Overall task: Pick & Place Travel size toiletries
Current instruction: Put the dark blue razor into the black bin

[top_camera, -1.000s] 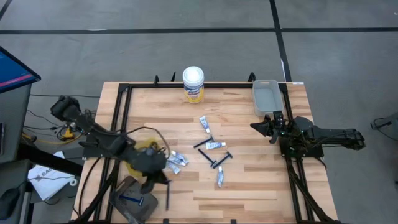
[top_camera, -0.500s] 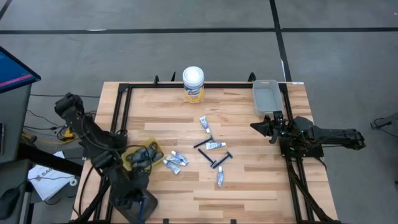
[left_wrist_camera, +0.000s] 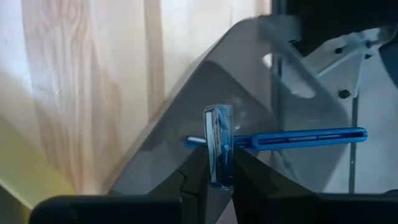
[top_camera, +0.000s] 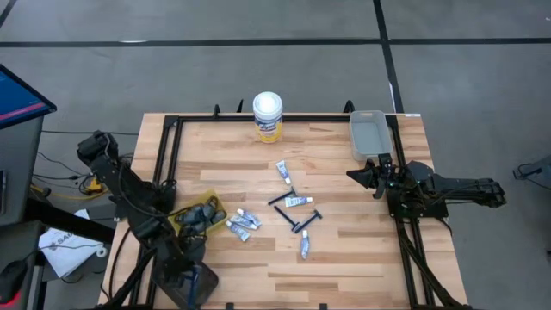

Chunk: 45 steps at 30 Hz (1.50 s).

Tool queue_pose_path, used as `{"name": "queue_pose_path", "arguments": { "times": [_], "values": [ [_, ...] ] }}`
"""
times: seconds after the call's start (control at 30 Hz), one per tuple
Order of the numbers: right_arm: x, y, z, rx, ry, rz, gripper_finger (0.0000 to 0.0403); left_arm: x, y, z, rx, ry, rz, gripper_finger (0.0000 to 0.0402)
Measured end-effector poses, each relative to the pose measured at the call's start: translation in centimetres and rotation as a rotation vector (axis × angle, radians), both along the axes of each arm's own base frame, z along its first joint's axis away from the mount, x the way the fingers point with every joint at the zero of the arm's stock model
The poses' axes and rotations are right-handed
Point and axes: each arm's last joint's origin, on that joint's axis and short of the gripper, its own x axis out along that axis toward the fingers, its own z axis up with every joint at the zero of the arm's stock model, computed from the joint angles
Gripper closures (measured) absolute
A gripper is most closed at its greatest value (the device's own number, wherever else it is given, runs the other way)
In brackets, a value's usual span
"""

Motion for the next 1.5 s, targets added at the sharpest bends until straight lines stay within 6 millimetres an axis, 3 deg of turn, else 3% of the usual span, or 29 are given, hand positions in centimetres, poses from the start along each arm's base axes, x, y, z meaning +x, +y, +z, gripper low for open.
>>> {"name": "queue_pose_path", "arguments": {
  "times": [0.37, 0.93, 1.5],
  "values": [
    [0.0, 0.0, 0.0, 0.0, 0.0, 0.0, 0.0403, -0.7, 0.7, -1.9, 0.023, 0.07, -0.024, 0.0355],
    [0.0, 0.0, 0.0, 0.0, 0.0, 0.0, 0.0403, -1.2, 0.9, -3.0, 0.024, 0.093, -0.077, 0.0334],
    [0.0, 0.0, 0.0, 0.0, 0.0, 0.0, 0.0403, -1.2, 0.9, -3.0, 0.015, 0.105, -0.047, 0.0262]
  ]
}}
